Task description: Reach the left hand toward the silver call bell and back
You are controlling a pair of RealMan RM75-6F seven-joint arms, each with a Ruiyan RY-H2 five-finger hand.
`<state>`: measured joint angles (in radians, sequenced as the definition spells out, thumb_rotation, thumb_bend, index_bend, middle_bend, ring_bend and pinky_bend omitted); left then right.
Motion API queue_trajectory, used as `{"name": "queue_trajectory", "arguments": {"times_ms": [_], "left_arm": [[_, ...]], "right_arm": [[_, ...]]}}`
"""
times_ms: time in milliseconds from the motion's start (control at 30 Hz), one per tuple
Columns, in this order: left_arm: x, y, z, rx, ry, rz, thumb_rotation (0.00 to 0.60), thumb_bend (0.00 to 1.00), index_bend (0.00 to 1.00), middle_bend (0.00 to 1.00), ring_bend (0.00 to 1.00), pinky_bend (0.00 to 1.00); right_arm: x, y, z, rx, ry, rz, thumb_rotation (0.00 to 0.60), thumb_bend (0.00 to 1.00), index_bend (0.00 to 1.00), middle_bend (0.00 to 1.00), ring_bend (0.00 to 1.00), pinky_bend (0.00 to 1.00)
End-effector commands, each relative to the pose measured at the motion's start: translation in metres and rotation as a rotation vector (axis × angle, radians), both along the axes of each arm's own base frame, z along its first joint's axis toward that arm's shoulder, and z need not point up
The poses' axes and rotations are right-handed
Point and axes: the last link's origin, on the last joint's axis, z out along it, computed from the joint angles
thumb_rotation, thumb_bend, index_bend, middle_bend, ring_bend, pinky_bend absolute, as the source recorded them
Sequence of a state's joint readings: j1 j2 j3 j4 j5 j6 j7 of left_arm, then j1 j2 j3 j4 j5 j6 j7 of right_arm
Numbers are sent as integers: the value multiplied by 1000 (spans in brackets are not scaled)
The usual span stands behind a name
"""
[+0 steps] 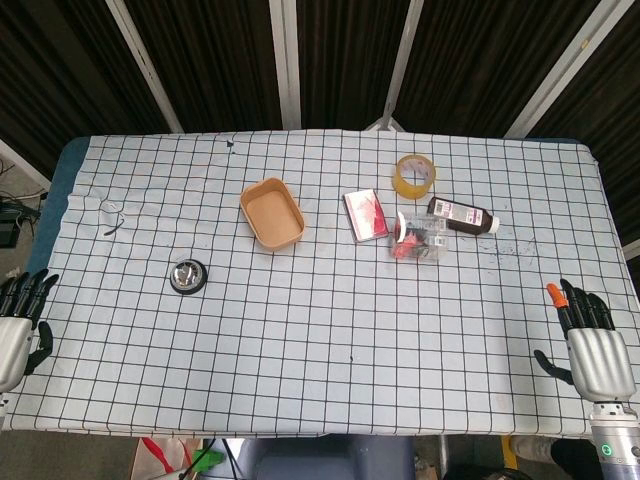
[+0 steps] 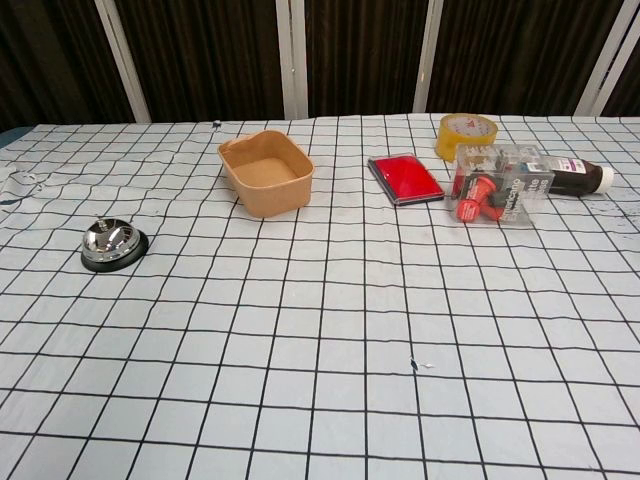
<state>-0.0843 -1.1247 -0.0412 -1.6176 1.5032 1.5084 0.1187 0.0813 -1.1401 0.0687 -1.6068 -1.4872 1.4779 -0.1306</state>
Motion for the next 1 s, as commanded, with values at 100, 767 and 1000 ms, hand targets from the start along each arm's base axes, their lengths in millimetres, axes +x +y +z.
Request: {"name": "queue_trajectory", "arguments": {"times_ms": [100,767,1000], "left_arm": [[1,1,-1,7,12,0,600,1000,67,30,0,16],[-5,8,-7,-26,13,25,600,1000,66,32,0,16],[2,28,-19,-65,25,-18,600,1000,17,24,0,16]], "right_arm": [[0,0,0,0,4,0,600,248,26,29,88,97],[2,2,0,8,-2,5,600,248,26,29,88,97],[0,1,-3,21,5,-7,600,248,26,28,88,97]]}}
